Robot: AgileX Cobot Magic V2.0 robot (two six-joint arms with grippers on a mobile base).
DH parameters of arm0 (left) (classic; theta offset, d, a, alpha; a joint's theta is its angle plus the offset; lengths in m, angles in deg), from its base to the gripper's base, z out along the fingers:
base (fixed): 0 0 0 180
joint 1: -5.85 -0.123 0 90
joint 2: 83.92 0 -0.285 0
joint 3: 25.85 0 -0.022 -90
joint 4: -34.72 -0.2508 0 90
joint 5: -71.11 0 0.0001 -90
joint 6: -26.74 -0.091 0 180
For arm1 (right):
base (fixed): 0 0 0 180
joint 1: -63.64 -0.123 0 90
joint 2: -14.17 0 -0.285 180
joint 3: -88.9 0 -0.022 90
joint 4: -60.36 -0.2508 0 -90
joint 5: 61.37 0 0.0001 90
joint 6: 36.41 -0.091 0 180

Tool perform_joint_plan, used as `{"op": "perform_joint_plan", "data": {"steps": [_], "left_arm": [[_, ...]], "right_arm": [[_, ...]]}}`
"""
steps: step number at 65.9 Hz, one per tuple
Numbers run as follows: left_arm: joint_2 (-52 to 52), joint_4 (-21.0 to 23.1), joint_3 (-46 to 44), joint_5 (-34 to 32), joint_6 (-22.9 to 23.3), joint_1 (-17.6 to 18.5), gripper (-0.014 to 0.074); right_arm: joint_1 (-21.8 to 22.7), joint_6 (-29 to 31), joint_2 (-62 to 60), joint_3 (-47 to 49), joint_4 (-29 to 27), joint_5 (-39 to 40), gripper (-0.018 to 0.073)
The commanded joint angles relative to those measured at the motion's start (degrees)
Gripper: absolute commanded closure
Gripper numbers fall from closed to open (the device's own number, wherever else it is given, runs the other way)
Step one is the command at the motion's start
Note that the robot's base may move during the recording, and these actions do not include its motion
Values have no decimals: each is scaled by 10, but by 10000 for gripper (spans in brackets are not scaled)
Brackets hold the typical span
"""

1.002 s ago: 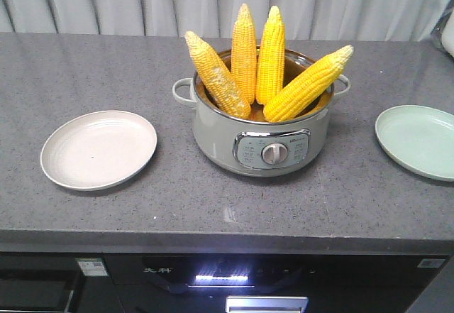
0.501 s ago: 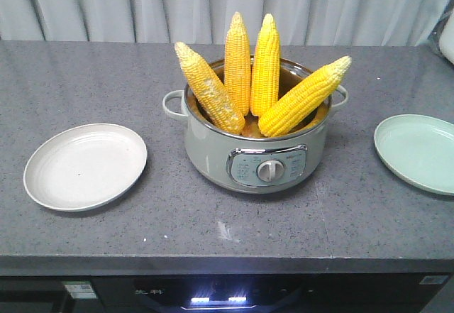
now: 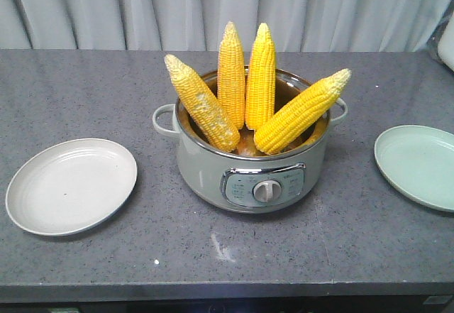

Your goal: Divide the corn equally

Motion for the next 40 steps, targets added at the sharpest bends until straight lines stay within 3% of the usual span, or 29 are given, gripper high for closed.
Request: {"op": "perform_joint_plan", "data": {"steps": [1,40], "left_arm": [[-9,1,7,-45,5,-2,603],[-9,1,7,-45,5,-2,603]], "right_arm": [[4,-2,0,-6,6,46,565],[4,-2,0,-6,6,46,565]]}}
